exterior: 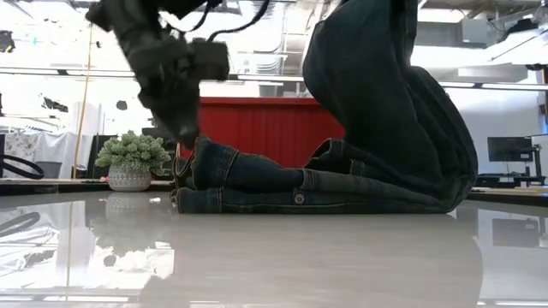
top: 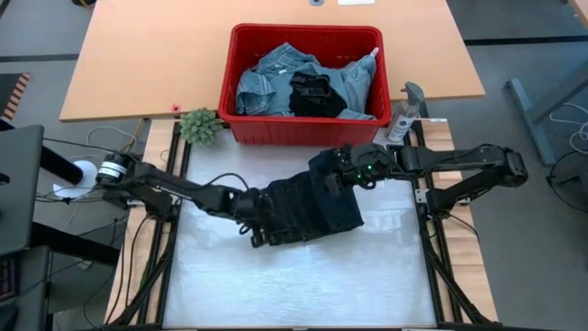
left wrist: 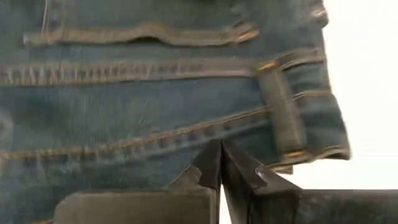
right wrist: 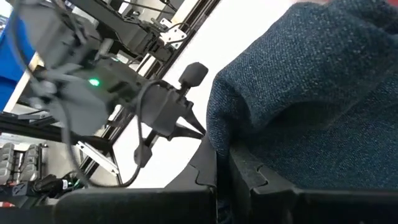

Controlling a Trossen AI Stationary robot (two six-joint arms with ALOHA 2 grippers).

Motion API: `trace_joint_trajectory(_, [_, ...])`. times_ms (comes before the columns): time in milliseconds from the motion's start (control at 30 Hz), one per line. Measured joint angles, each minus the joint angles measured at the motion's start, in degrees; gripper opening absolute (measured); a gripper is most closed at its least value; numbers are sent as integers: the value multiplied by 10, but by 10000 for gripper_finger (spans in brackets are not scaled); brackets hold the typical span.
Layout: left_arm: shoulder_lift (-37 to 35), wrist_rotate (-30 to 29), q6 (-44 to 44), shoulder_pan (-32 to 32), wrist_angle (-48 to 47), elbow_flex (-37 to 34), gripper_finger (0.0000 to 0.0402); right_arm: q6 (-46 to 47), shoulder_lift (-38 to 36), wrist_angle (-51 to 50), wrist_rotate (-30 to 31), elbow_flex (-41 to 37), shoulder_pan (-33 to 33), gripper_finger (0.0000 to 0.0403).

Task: Fold Laundry from Bin
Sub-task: Fold the black pants

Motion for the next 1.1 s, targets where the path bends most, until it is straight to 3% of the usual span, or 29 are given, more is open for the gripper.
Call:
trace_joint_trajectory(167, [1,-24,-17,11,87,-75,0,-2,0,0,0,0,0,34])
trace_joint_trajectory(333, [23,-7,-32,24,189,-118,0,-3,0,0,0,0,1,34])
trace_joint_trajectory(667, [100,22,-64,26,306,-116,0,-3,0,-1,-3,0,2,34])
trace_joint_trajectory(1100, [135,3,-37,50,305,-39,0,-9,9,17,-34,0,7,34])
